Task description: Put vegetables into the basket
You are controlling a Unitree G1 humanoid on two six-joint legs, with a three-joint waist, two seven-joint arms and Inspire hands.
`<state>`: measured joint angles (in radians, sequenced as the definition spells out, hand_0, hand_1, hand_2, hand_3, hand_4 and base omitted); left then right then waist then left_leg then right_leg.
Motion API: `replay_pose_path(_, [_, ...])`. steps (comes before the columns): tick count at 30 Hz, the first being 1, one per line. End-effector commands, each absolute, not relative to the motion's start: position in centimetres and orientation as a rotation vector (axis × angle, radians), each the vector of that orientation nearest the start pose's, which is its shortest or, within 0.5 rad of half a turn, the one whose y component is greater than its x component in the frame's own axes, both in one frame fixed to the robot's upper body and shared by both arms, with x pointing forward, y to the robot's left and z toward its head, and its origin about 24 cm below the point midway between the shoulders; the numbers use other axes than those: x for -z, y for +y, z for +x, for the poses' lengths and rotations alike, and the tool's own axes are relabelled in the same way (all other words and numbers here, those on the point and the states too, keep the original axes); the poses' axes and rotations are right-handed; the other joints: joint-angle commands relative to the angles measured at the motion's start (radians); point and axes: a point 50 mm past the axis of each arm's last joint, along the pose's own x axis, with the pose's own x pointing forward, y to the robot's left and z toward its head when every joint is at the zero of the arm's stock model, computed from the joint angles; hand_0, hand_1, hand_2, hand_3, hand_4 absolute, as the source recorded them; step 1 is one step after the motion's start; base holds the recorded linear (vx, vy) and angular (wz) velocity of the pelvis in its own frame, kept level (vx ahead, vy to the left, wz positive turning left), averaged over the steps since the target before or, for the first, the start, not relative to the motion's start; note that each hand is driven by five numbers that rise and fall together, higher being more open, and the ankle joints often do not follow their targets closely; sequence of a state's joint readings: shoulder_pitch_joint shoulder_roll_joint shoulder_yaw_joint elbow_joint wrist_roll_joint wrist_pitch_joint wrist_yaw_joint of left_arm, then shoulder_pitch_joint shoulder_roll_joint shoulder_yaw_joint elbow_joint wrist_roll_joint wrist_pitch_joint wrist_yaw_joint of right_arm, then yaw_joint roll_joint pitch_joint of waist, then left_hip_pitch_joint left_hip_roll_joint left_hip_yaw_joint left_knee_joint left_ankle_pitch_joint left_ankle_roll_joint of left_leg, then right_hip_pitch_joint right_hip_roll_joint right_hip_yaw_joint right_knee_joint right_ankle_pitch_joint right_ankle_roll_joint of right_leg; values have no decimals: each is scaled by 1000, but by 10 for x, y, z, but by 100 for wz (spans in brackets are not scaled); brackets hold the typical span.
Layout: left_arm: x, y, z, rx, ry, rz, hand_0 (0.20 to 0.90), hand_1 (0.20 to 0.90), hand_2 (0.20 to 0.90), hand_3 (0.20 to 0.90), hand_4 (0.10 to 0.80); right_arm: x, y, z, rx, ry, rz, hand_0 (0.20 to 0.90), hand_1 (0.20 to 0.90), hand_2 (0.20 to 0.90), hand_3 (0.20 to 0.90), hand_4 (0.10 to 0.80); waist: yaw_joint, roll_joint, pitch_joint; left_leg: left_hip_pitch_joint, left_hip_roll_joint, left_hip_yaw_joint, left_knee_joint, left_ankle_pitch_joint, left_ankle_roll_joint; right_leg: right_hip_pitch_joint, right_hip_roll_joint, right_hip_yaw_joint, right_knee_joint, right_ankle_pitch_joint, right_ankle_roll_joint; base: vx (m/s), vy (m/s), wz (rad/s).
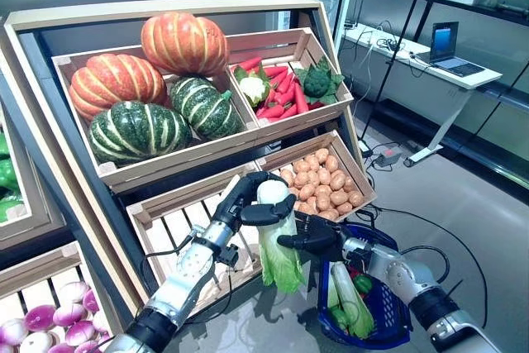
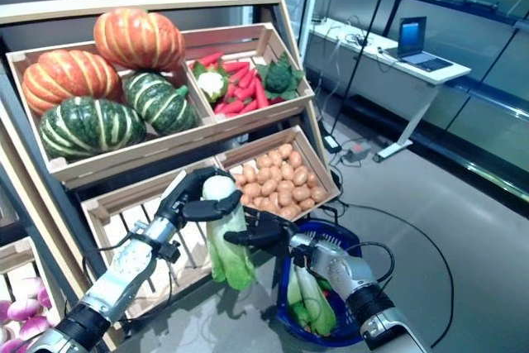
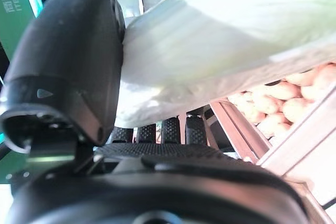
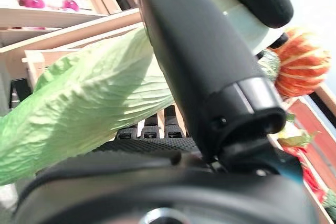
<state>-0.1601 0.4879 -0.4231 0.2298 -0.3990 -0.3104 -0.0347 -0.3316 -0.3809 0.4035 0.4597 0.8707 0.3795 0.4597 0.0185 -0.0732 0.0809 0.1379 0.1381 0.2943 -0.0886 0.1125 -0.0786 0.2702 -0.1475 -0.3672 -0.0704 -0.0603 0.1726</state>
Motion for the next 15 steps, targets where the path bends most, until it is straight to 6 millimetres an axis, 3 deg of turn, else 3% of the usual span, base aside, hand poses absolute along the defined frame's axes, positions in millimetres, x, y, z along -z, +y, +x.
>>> replay_pose_path(1, [-119, 100, 281, 566, -480, -127, 300, 300, 300, 300, 400, -24, -91, 305, -853, 522, 453, 900, 900, 900, 900, 800, 19, 6, -39, 52, -2, -2, 1, -122, 7, -79, 7, 20, -17, 94, -70, -4, -4, 3])
replay_pose_path(11, [-121, 90, 281, 615, -478, -150, 300, 300, 300, 300, 400, 15, -97, 293, -870, 754, 450, 900, 900, 900, 900, 800, 41, 11, -46, 55, -3, -17, 1, -122, 8, -69, 5, 12, -17, 90, -72, 0, 0, 0])
replay_pose_path(15, [-122, 88, 281, 621, -478, -157, 300, 300, 300, 300, 400, 22, -97, 288, -897, 792, 499, 900, 900, 900, 900, 800, 47, 13, -46, 55, -3, -22, 1, -122, 7, -68, 5, 10, -17, 89, -73, 0, 0, 0])
